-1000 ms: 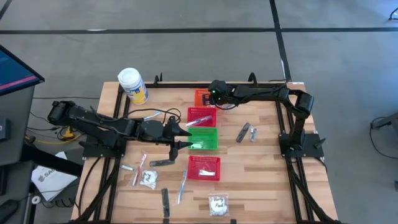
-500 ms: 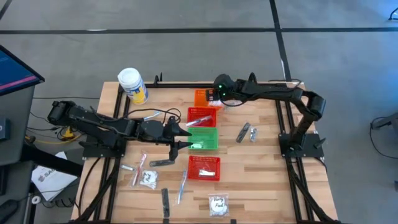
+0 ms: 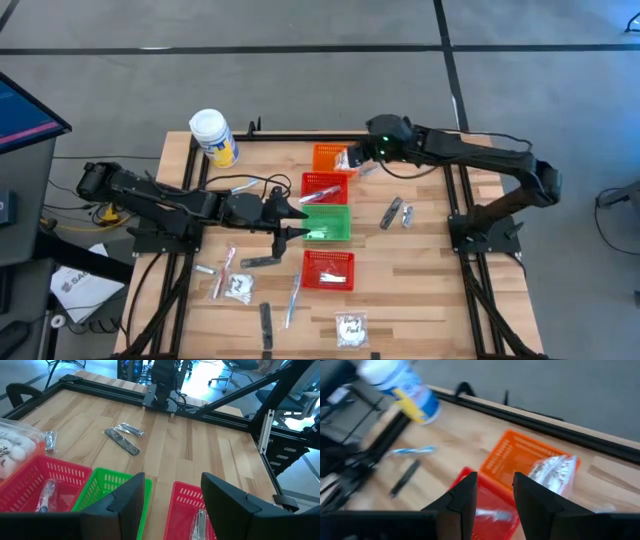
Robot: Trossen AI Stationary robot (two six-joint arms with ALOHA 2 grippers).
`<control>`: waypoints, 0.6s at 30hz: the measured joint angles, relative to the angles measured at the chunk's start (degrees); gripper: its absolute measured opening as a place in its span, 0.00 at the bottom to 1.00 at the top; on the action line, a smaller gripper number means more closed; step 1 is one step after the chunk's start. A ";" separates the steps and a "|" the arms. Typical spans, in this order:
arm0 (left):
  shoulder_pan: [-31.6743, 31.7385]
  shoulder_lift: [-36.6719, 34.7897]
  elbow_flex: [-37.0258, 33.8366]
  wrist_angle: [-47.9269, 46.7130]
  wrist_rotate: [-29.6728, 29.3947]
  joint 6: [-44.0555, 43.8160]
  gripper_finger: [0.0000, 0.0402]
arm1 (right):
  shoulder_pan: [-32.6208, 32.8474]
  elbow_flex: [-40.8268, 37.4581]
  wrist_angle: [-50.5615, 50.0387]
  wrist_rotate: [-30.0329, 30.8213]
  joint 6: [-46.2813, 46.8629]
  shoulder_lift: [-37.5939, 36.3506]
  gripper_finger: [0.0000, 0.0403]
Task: Pick & Place Travel size toiletries
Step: Put the silver nail clipper into the bottom red basket
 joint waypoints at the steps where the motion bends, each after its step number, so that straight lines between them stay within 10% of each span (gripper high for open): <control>1: 0.00 0.00 0.00 0.00 0.00 0.00 0.46 | 0.89 0.02 -0.16 0.00 -0.39 -1.08 0.30; 18: 0.00 0.00 0.00 0.02 0.00 0.00 0.46 | 11.04 0.02 -17.82 0.22 -3.15 -6.22 0.29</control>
